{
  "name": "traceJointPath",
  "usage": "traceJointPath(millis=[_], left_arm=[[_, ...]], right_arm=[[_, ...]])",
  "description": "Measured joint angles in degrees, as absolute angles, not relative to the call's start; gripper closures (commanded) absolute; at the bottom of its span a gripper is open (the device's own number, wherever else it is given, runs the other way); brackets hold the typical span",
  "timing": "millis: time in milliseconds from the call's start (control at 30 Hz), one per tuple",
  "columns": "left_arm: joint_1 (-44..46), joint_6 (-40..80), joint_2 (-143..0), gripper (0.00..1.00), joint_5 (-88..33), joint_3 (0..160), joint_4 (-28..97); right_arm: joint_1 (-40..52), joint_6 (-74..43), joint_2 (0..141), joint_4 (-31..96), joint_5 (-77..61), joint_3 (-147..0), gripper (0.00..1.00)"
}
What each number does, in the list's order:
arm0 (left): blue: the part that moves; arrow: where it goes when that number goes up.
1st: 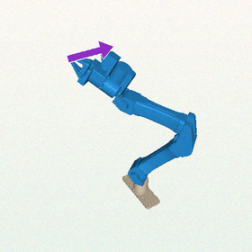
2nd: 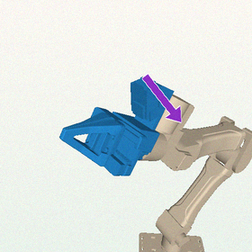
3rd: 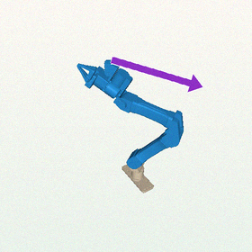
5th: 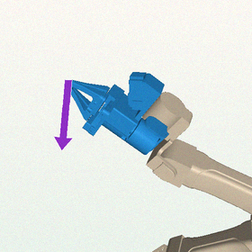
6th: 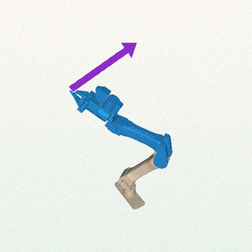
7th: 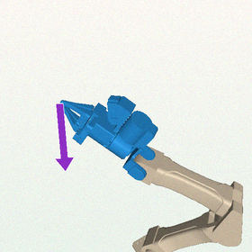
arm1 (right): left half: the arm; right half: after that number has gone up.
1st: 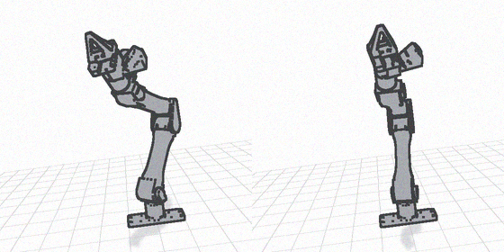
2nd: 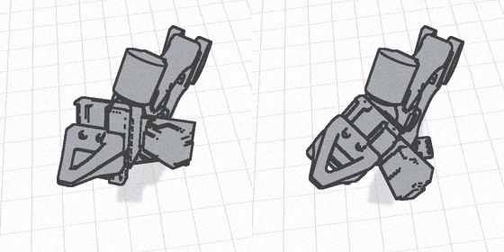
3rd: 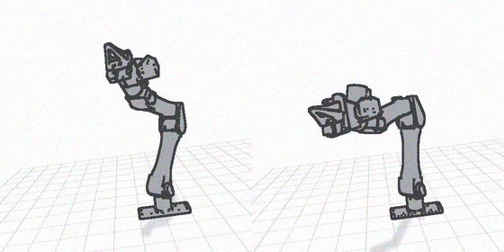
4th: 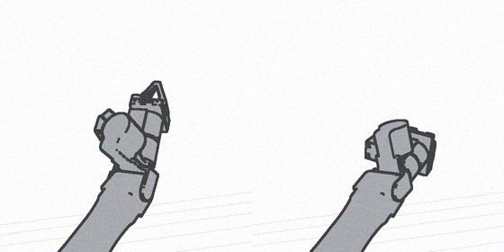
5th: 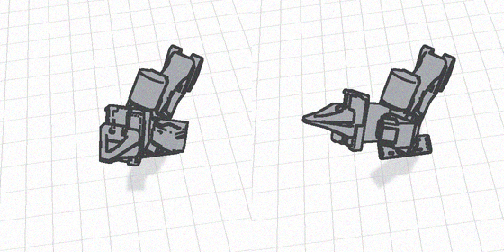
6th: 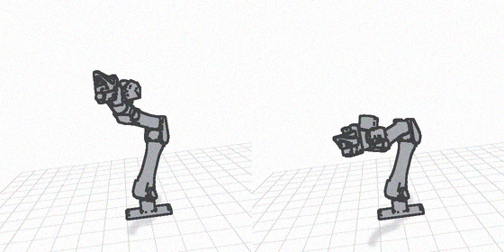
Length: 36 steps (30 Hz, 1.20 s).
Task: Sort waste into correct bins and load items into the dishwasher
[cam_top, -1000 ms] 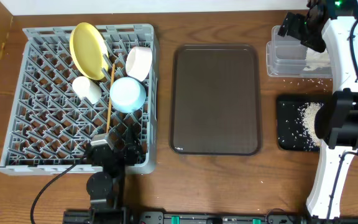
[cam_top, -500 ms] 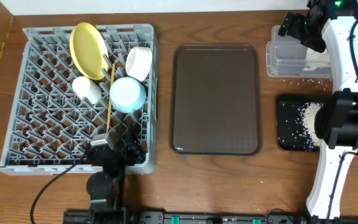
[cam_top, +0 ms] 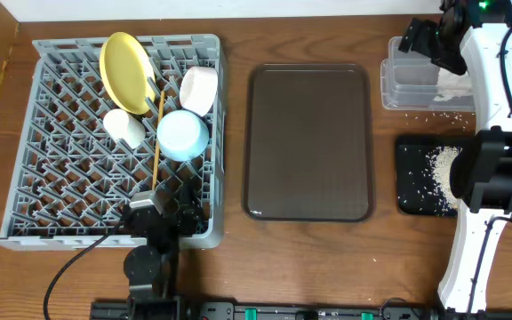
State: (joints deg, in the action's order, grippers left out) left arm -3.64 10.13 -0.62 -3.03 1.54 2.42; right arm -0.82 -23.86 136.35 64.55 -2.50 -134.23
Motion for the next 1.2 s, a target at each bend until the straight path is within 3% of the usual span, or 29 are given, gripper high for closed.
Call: traceJointPath(millis=[300,733,1200], left_arm=[[-3.64,10.13,-0.64,0.10,-3.03,1.54,2.44],[-3.64,10.15,-0.62,0.09,-3.01,1.54,2.44],[-3.64,10.33,-0.62,0.09,-2.98,1.54,2.44]], right_arm=[[-0.60,-10.70,132.99,69.80,0.47,-134.19,0.01],[0.21,0.34,109.36,68.73,2.22,-132.38,0.01],[1.76,1.96,93.32,32.73,1.45,-82.83,0.01]])
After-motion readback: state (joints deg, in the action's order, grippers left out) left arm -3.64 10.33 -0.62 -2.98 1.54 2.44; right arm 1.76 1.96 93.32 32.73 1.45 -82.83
